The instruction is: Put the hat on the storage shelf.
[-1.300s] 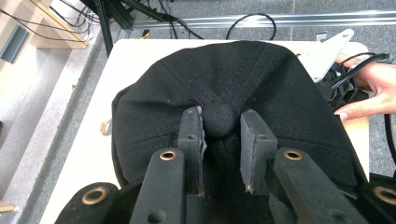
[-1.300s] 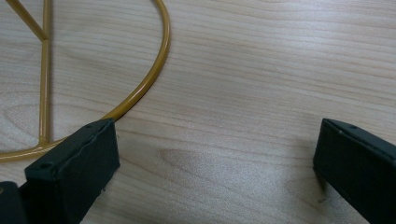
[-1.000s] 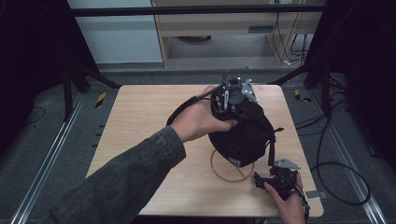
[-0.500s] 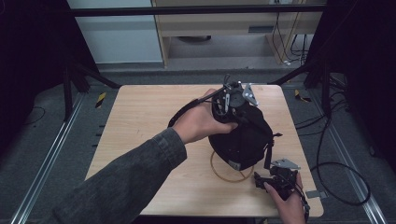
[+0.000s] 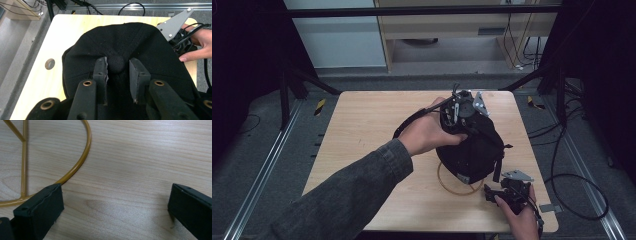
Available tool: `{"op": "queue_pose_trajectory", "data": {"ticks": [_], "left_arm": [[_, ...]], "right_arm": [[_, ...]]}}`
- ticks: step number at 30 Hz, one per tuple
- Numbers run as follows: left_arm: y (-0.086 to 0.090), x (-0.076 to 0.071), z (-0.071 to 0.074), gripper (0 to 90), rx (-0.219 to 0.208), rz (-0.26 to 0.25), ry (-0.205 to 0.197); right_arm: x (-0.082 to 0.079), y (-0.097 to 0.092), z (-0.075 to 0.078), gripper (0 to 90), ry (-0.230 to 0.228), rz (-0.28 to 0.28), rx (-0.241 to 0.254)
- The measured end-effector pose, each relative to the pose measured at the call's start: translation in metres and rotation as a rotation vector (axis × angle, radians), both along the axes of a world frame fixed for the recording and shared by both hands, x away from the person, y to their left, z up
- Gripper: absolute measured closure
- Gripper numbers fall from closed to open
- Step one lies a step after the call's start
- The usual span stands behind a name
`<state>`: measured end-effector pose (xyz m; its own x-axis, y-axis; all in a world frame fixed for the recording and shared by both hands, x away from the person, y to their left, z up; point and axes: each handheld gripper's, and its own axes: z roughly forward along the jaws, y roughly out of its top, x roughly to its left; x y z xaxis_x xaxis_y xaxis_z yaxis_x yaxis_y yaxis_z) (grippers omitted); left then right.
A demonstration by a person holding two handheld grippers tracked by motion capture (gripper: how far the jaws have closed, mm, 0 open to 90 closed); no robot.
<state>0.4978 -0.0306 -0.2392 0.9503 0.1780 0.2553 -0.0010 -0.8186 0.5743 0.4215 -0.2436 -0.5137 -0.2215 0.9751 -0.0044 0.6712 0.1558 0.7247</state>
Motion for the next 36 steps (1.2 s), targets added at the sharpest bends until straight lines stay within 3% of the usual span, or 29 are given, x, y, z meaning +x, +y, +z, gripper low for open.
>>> {"op": "queue_pose_trajectory", "data": {"ticks": [27,30,36], "left_arm": [[0.0037,0.0005,-0.0016,65.1,-0.011,0.007,-0.008],[0.0041,-0.0003,-0.0020,62.6,-0.014,0.006,-0.009],[0.0060,-0.0019,-0.0011,47.8,-0.023,0.015,-0.015]], "right_arm": [[0.0000,0.0001,0.0000,0.4,0.000,-0.001,0.001],[0.0000,0.0001,0.0000,0.4,0.000,-0.001,0.001],[0.0000,0.0001,0.0000,0.4,0.000,0.000,0.001]]}}
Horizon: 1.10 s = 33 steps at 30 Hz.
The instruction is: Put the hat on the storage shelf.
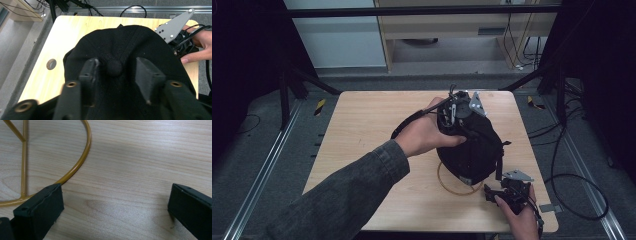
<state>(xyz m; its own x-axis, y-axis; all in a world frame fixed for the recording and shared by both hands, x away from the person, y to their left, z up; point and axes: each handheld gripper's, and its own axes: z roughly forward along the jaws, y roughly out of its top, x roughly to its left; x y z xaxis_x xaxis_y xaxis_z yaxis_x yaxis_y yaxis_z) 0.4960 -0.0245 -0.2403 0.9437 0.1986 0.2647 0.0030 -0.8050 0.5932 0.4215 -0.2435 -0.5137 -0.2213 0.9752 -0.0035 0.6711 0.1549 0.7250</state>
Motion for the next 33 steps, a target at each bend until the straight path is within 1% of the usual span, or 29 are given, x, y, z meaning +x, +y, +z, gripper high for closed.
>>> {"op": "queue_pose_trajectory", "data": {"ticks": [6,10,11,12,15,16,17,19,24,26,29,30,32,33], "left_arm": [[0.003,-0.002,0.001,22.9,-0.047,0.021,-0.013],[0.004,-0.003,0.000,15.0,-0.059,0.017,-0.009],[0.004,-0.004,0.000,14.1,-0.065,0.013,-0.005],[0.005,-0.005,-0.001,13.3,-0.057,0.006,-0.012],[0.005,-0.006,-0.002,11.7,-0.055,-0.002,-0.018],[0.005,-0.007,-0.003,11.2,-0.065,-0.004,-0.017],[0.005,-0.007,-0.003,10.8,-0.063,-0.006,-0.019],[0.005,-0.009,-0.003,9.7,-0.074,-0.010,-0.022],[0.008,-0.016,-0.005,8.2,-0.095,-0.027,-0.026],[0.009,-0.019,-0.006,7.7,-0.097,-0.033,-0.022],[0.010,-0.024,-0.008,6.8,-0.095,-0.038,-0.028],[0.010,-0.025,-0.008,6.7,-0.096,-0.037,-0.033],[0.013,-0.028,-0.009,6.6,-0.101,-0.024,-0.064],[0.014,-0.029,-0.010,6.5,-0.114,-0.020,-0.072]], "right_arm": [[0.000,0.000,0.000,0.4,0.000,0.000,0.000],[0.000,0.000,0.000,0.4,0.000,-0.001,0.000],[0.000,0.000,0.000,0.4,0.001,0.000,0.000],[0.000,0.000,0.000,0.4,0.000,0.000,0.000],[0.000,0.000,0.000,0.4,0.000,0.000,0.000],[0.000,0.000,0.000,0.4,0.000,-0.001,0.000],[0.000,0.000,0.000,0.4,0.000,0.000,0.000],[0.000,0.000,0.000,0.4,0.000,0.000,0.000],[0.000,0.000,0.000,0.4,0.000,0.000,0.000],[0.000,0.000,0.000,0.4,0.000,0.000,0.000],[0.000,0.000,0.000,0.4,0.000,0.000,0.000],[0.000,0.000,0.000,0.4,0.000,0.000,0.000],[0.000,0.000,0.000,0.4,0.000,0.000,0.000],[0.000,0.000,0.000,0.4,0.000,0.000,0.000]]}}
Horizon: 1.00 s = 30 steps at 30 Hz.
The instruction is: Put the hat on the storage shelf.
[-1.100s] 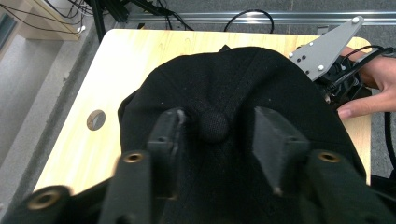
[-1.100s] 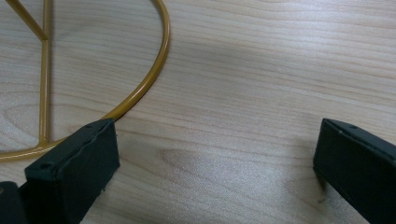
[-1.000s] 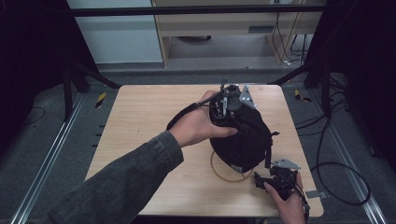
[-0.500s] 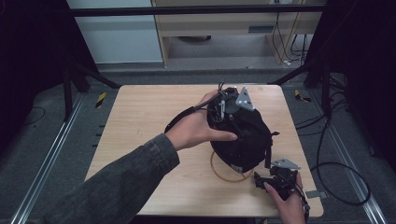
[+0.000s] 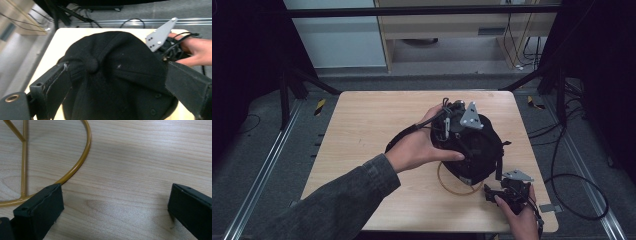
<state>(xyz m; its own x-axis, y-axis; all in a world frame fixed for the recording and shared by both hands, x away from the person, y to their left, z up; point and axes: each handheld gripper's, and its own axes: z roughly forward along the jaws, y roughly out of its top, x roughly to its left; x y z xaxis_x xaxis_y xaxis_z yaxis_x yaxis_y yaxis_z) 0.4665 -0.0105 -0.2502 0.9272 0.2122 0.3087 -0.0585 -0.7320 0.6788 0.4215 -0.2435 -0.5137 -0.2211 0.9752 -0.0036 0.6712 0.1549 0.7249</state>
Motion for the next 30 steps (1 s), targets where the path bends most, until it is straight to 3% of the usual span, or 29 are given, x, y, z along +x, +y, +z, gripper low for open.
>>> {"op": "queue_pose_trajectory", "data": {"ticks": [5,13,16,20,30], "left_arm": [[0.009,-0.003,-0.006,5.4,-0.016,0.012,0.012],[0.023,-0.004,-0.012,5.0,-0.083,0.044,0.039],[0.028,-0.004,-0.014,5.0,-0.081,0.049,0.038],[0.034,-0.004,-0.015,5.0,-0.119,0.062,0.043],[0.055,-0.009,-0.023,4.8,-0.140,0.080,0.063]], "right_arm": [[0.000,0.000,0.000,0.4,0.000,0.000,0.000],[0.000,0.000,0.000,0.4,0.000,0.000,0.000],[0.000,0.000,0.000,0.4,0.000,0.000,0.000],[0.000,0.000,0.000,0.4,0.000,0.000,0.000],[0.000,0.000,0.000,0.4,0.000,0.001,-0.003]]}}
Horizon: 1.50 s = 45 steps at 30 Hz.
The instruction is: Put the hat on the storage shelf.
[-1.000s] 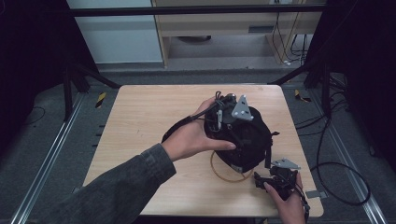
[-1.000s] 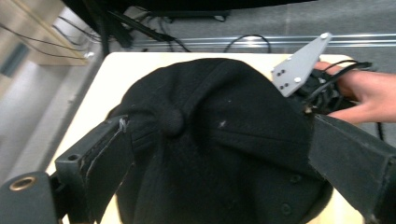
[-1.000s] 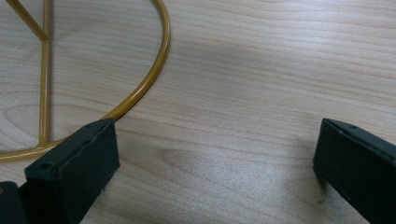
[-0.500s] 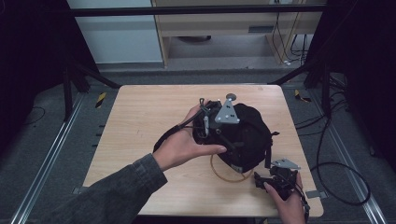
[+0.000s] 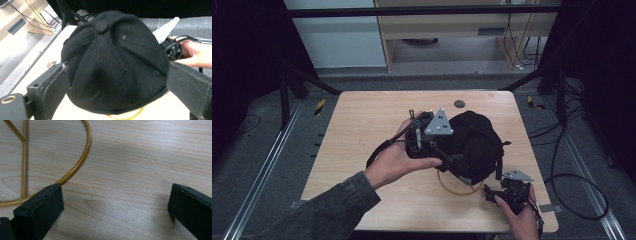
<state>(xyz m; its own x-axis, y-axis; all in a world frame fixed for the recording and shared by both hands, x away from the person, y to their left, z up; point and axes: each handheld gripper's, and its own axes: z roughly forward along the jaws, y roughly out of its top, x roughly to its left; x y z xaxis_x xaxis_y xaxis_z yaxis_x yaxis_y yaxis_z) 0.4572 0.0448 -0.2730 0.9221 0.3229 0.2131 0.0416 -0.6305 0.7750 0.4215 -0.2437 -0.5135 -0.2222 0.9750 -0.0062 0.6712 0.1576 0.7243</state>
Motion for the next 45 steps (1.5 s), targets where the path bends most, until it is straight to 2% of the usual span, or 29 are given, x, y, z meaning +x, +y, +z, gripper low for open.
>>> {"op": "queue_pose_trajectory", "data": {"ticks": [7,10,14,16,18,21,26,32,36,39,45], "left_arm": [[0.021,-0.005,-0.010,4.6,-0.011,0.011,0.025],[0.029,-0.007,-0.016,4.4,-0.044,0.003,0.055],[0.037,-0.013,-0.026,4.2,-0.057,-0.001,0.059],[0.042,-0.014,-0.033,4.2,-0.039,0.002,0.050],[0.050,-0.015,-0.040,4.2,-0.041,0.010,0.063],[0.060,-0.015,-0.049,4.2,-0.035,0.024,0.055],[0.076,-0.013,-0.068,4.6,-0.016,0.048,0.068],[0.094,-0.004,-0.101,4.6,0.022,0.100,0.067],[0.101,-0.001,-0.121,4.7,0.049,0.121,0.078],[0.104,0.000,-0.133,4.7,0.084,0.130,0.064],[0.112,0.000,-0.148,4.9,0.111,0.144,0.077]], "right_arm": [[0.000,0.000,0.000,0.4,0.001,-0.003,0.005],[0.000,0.000,0.000,0.4,0.001,-0.002,0.004],[0.000,0.000,0.000,0.4,0.001,-0.002,0.004],[0.000,0.000,0.000,0.4,0.001,-0.002,0.005],[0.000,0.000,0.000,0.4,0.001,-0.002,0.005],[0.000,0.000,0.000,0.4,0.001,-0.002,0.005],[0.000,0.000,0.000,0.4,0.000,-0.002,0.004],[0.000,0.000,0.000,0.4,0.000,-0.002,0.005],[0.000,0.000,0.000,0.4,0.001,-0.003,0.005],[0.000,0.000,0.000,0.4,0.001,-0.002,0.004],[0.000,0.000,0.000,0.4,0.001,-0.002,0.005]]}}
